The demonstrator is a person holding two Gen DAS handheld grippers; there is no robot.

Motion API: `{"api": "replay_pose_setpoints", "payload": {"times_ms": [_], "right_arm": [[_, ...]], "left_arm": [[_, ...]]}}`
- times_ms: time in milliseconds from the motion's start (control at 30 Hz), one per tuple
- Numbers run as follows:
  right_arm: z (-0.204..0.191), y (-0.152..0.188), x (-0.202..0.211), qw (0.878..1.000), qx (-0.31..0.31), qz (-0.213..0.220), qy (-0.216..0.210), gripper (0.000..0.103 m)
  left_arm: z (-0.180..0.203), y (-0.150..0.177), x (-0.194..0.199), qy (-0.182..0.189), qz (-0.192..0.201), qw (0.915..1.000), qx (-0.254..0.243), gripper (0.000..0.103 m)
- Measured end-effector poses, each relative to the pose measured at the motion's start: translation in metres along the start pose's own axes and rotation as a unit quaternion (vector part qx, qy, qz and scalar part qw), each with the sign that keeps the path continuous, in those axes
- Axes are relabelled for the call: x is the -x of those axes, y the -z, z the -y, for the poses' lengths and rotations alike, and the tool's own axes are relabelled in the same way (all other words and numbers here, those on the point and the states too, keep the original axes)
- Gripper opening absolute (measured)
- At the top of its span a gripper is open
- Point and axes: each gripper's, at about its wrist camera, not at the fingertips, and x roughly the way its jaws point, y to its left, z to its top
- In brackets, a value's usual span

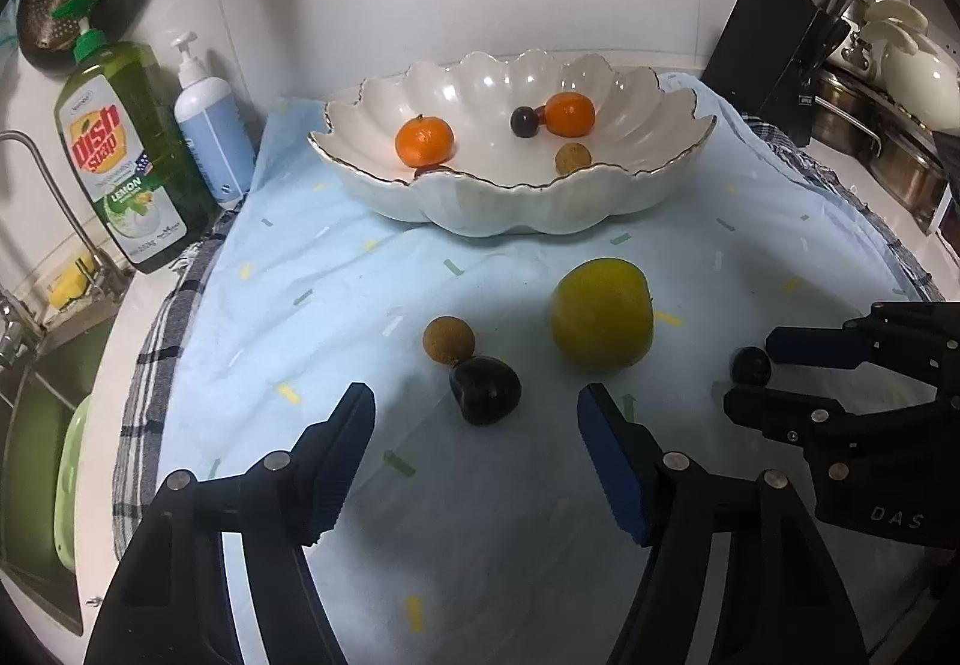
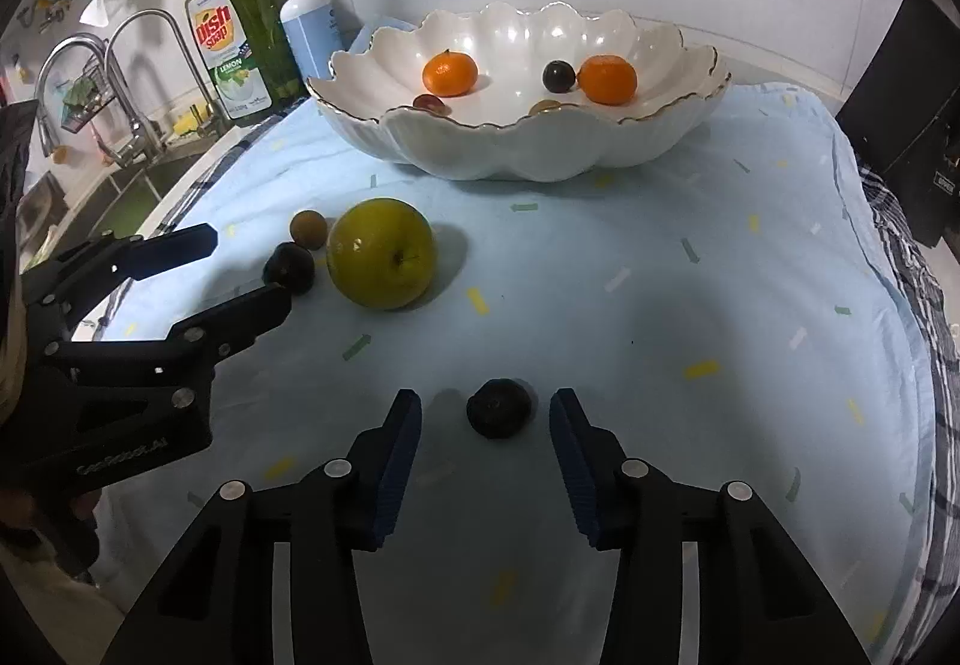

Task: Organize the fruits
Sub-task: 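Grasp the large dark plum with the left tool while the right tool grasps the small dark plum, then lift both dark plums and carry them over the white bowl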

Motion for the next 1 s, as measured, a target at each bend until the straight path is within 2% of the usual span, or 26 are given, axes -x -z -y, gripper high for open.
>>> {"api": "replay_pose_setpoints", "payload": {"times_ms": [200, 400, 467, 633, 1000], "right_arm": [[0.002, -0.001, -0.003, 1.0, -0.001, -0.005, 0.0, 0.041], [0.003, -0.003, -0.004, 1.0, 0.003, -0.005, 0.009, 0.032], [0.003, -0.003, -0.004, 1.0, 0.005, -0.005, 0.013, 0.028], [0.003, -0.003, -0.005, 1.0, 0.008, -0.003, 0.015, 0.023], [0.002, -0.004, 0.001, 1.0, 0.008, 0.005, 0.011, 0.023]], "left_arm": [[0.002, -0.002, -0.012, 0.006, -0.009, 0.9999, -0.005, 0.059], [0.004, -0.003, -0.022, 0.012, -0.02, 0.9997, -0.008, 0.046], [0.004, -0.003, -0.025, 0.013, -0.026, 0.9996, -0.007, 0.037], [0.003, -0.002, -0.027, 0.011, -0.027, 0.9996, -0.002, 0.03], [0.001, -0.002, -0.016, 0.014, -0.016, 0.9997, 0.008, 0.028]]}}
